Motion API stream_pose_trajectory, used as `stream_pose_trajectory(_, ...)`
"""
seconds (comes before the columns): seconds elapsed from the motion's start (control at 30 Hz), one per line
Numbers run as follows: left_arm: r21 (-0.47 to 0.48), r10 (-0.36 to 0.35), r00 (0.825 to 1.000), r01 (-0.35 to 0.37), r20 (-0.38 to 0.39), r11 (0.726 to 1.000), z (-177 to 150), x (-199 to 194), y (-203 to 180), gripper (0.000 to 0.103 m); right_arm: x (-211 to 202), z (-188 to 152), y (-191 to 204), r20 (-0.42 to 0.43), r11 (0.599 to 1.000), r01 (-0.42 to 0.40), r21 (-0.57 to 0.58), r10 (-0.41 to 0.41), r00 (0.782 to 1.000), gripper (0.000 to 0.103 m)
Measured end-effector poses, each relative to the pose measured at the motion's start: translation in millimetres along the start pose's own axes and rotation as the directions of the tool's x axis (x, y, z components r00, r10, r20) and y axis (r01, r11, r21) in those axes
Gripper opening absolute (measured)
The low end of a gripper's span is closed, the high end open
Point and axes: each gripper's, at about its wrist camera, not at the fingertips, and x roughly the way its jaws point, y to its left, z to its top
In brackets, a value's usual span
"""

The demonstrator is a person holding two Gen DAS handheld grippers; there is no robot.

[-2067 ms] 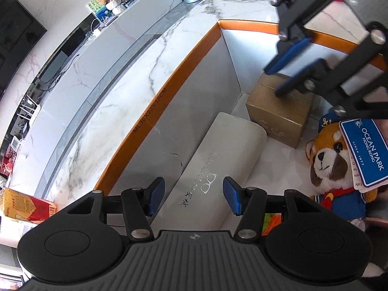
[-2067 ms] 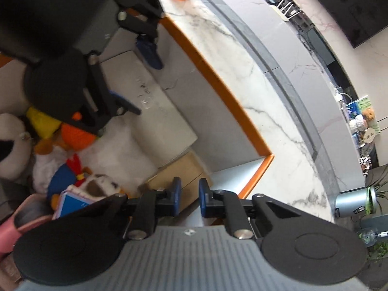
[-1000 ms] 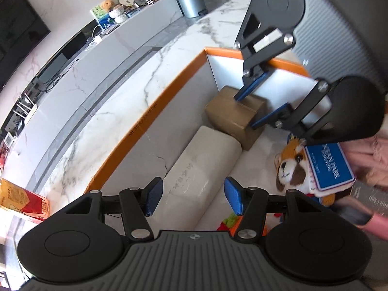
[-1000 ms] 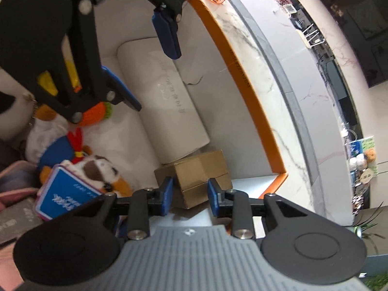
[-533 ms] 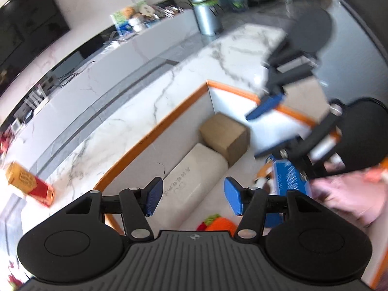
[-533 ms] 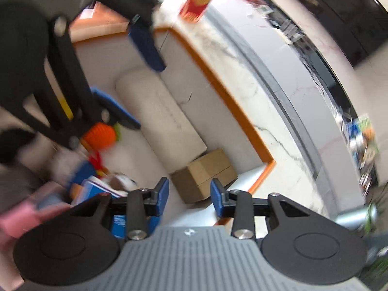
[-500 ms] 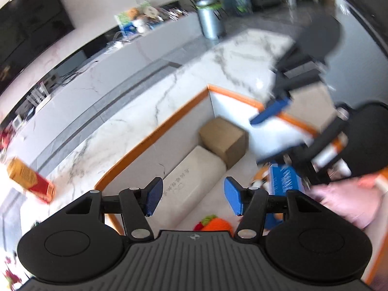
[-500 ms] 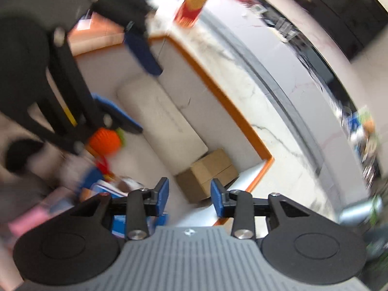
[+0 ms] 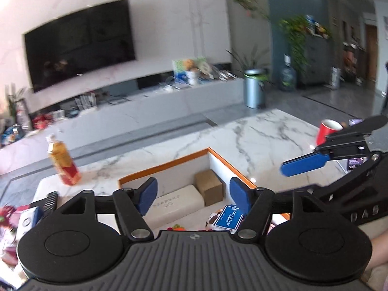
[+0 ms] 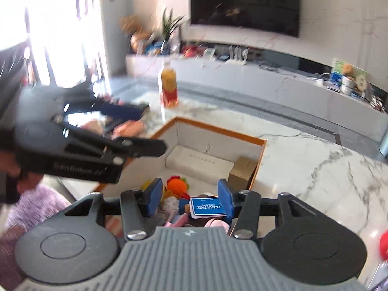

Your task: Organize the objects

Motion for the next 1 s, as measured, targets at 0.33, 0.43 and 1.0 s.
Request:
stream_pose_trajectory(0.33, -0.153, 0.184, 0.982, -0.176, 0.044, 0.972, -28.0, -38.0, -18.3, 0.094, -34.5, -24.5, 9.6, 0.047, 0.984, 0.049, 0.169, -0.058, 0.997, 0.069)
stream_pose_trajectory(0.43, -0.193, 0.227, 0.972, -0.211, 0.067, 0.958, -39.7, -47.0, -20.8, 0.096, -37.3, -32.5, 8.2, 0.029, 0.98, 0.044, 0.195, -0.051, 0.998, 0.07)
stream_pose_trajectory(1.0, -0.263, 0.258, 0.955, -0.29, -0.149, 0.92, -83.5, -30.5, -33.1, 0.099, -22.5, -64.7, 2.2, -0.04, 0.957, 0.152, 0.246, -0.146, 0.988, 0.09)
